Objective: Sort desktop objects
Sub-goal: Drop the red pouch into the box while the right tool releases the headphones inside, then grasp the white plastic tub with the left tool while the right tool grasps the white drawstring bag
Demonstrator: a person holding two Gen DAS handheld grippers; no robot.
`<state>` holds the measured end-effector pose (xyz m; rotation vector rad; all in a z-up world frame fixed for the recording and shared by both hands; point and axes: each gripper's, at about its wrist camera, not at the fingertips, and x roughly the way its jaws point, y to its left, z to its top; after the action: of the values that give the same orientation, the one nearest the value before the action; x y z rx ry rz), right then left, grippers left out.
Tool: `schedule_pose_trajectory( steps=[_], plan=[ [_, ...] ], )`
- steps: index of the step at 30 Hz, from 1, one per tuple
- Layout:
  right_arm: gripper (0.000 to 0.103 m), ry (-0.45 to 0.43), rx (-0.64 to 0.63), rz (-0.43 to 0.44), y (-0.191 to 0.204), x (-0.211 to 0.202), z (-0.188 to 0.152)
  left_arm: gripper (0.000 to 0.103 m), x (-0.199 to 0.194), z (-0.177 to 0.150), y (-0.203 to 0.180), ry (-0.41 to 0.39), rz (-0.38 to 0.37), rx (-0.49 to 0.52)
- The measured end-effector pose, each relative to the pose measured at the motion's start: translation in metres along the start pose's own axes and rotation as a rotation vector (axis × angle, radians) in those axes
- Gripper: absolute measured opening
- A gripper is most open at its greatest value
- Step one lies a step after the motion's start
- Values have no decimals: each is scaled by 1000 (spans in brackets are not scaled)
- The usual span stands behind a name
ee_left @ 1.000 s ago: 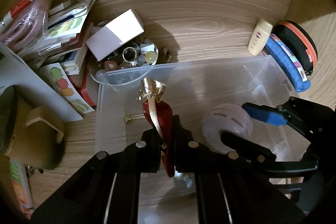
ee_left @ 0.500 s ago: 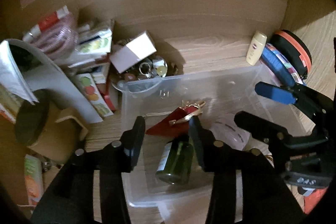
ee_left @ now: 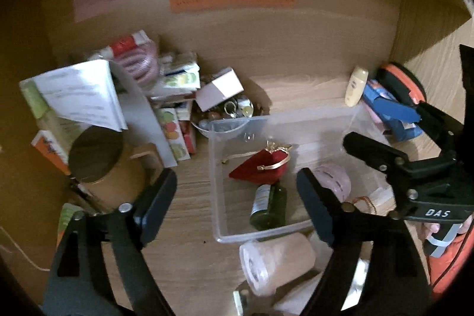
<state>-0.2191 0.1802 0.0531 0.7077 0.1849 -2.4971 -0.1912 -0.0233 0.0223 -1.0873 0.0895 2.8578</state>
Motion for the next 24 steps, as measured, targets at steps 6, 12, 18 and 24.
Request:
schedule_pose_trajectory(
  steps=[6,12,18,24],
  plan=[
    [89,-57,-49,-37,16,-40,1,93,-24,-15,3,-42,-18,3],
    [98,-81,-64,-90,24,-71,-11,94,-37,-34,5,-46,-44,6],
    [98,-61,-75,-131,31,-92,-35,95,-40,-53,6,-31,-61,11],
    [99,-19,-100,-152,42,-99,-62,95,-37,-70,7,-3,-90,0]
  ],
)
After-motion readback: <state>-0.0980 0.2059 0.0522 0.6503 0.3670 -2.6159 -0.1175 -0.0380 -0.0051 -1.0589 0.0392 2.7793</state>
